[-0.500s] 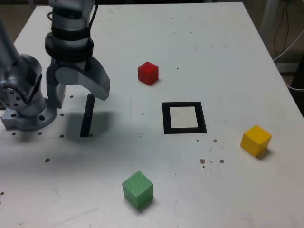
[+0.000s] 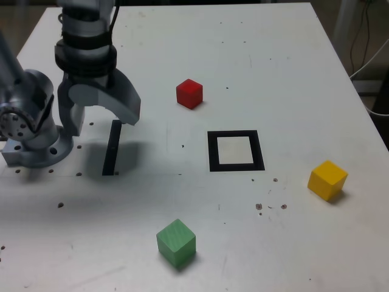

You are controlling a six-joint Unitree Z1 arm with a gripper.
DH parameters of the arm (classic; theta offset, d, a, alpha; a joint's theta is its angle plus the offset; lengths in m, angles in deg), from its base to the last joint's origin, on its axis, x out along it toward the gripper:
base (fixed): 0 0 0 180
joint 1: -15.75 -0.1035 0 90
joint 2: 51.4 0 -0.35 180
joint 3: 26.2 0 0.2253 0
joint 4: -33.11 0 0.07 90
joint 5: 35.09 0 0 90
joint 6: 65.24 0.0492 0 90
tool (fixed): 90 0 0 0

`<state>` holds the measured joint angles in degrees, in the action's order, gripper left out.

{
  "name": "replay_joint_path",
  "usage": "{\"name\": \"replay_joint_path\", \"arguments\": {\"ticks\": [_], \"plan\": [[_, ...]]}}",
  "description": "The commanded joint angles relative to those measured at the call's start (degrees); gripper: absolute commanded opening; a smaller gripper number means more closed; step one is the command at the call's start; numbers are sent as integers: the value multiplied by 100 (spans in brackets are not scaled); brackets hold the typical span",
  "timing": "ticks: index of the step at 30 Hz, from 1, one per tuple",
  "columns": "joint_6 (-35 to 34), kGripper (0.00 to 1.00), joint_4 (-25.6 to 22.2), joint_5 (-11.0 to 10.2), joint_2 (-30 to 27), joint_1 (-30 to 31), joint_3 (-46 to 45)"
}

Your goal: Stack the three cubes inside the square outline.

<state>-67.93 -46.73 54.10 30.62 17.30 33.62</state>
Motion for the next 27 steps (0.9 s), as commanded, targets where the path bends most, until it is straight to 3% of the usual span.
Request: {"name": "replay_joint_path", "arguments": {"ticks": [1,9,14,22,27], "plan": [[209,100,31,-225,-1,9,104],[2037,100,-64,-795,139,-370,892],[3310,100,-259,-1089,550,-736,1605],[4604,100,-214,-2111,1514,-932,2435],[5105,100,-45,-2272,1618,-1225,2631]]}}
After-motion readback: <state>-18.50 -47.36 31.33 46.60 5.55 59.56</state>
